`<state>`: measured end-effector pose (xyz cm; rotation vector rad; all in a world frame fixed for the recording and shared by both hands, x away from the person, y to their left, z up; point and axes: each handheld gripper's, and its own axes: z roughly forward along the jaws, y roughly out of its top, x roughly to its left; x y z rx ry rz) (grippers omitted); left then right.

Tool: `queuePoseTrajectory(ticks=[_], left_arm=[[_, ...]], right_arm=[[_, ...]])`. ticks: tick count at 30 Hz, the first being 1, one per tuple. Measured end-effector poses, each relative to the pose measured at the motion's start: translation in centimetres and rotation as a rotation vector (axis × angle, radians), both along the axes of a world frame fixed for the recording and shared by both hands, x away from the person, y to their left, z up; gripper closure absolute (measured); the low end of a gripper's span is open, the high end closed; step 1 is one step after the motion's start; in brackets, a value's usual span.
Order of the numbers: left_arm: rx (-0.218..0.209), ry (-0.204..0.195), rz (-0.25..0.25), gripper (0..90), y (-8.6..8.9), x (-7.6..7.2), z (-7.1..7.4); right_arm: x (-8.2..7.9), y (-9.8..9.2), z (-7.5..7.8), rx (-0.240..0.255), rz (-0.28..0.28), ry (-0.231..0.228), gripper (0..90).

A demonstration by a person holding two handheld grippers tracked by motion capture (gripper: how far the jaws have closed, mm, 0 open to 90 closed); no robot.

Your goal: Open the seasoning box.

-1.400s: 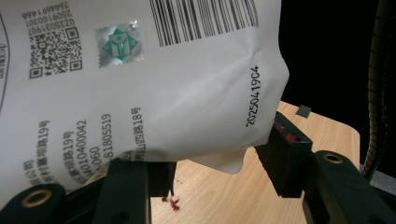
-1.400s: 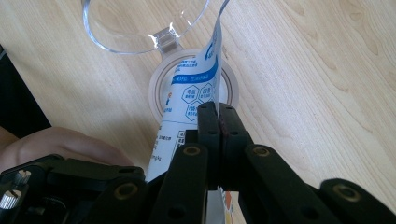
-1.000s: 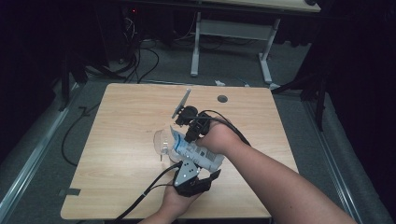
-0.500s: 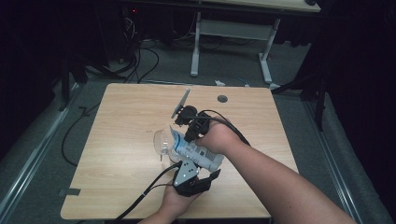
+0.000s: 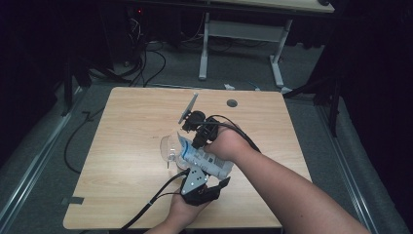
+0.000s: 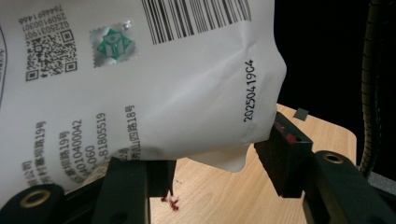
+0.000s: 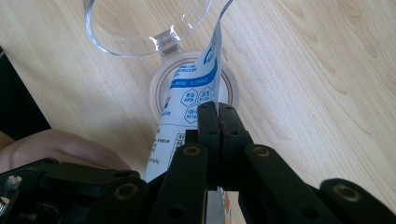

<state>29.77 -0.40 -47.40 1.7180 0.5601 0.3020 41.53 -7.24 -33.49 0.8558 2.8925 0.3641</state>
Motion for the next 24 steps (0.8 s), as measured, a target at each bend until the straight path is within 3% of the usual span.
queuePoseTrajectory(ticks=[24], left_arm=[[-0.007, -0.006, 0.001, 50.8, -0.12, 0.04, 0.17]], right_arm=[[0.07, -0.07, 0.04, 0.006, -0.003, -0.005, 89.9]])
